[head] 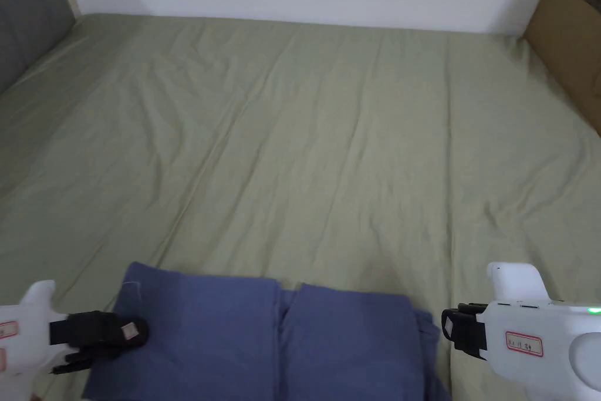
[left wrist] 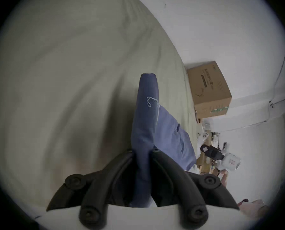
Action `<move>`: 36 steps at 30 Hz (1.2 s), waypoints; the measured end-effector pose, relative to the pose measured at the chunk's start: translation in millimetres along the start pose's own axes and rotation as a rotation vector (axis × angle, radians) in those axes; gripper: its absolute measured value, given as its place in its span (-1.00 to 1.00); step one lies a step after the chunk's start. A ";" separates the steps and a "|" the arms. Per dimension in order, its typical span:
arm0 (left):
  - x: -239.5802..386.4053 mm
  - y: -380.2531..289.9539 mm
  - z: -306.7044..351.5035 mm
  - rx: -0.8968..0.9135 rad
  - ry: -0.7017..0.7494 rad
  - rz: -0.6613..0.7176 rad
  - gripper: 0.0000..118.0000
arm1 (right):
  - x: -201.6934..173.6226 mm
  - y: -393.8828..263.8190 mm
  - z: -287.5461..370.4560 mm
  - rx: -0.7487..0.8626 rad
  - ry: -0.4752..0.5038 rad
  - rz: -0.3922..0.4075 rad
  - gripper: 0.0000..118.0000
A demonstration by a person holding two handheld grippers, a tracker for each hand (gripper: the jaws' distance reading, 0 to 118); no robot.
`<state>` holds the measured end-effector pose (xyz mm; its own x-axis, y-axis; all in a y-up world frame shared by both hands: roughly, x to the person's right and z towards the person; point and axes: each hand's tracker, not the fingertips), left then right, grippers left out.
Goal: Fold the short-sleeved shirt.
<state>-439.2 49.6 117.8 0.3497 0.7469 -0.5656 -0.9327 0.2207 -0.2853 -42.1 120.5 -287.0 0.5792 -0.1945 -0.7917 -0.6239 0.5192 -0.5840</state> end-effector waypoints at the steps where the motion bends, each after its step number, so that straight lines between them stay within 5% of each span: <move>1: -1.0 2.0 8.1 0.007 0.025 0.007 -0.84 | 2.4 -1.3 -0.2 -0.001 0.001 -0.007 -0.98; 8: 48.8 -5.4 18.9 0.061 0.040 -0.028 -0.84 | 18.6 -11.4 0.7 -0.001 0.010 -0.051 -0.98; 14: 161.2 -17.9 5.4 0.083 -0.050 -0.175 -0.84 | 35.6 -14.7 8.2 0.018 0.004 -0.075 -0.98; 19: 251.0 -39.7 -45.4 0.006 -0.055 -0.383 -0.84 | 54.6 -19.5 17.1 0.036 0.015 -0.122 -0.98; 23: 272.2 -60.4 -119.9 -0.143 -0.073 -0.401 -0.81 | 69.4 -26.7 25.5 0.044 0.008 -0.153 -0.98; 25: 273.6 -71.8 -156.5 -0.195 -0.064 -0.383 -0.47 | 78.2 -30.6 28.3 0.048 0.011 -0.177 -0.98; 28: 270.0 -89.2 -201.2 -0.261 -0.080 -0.343 0.36 | 90.1 -36.5 30.3 0.045 -0.004 -0.216 -0.98; 31: 271.3 -94.5 -209.8 -0.295 -0.031 -0.364 0.52 | 98.3 -42.0 32.4 0.039 -0.023 -0.235 -0.98; 36: 258.4 -74.7 -170.4 -0.227 -0.039 -0.368 0.36 | 100.2 -45.9 31.2 0.031 -0.026 -0.247 -0.98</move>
<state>-264.2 119.3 -138.8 0.6480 0.6681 -0.3658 -0.7016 0.3366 -0.6281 60.9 103.2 -334.0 0.7257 -0.2972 -0.6204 -0.4455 0.4841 -0.7531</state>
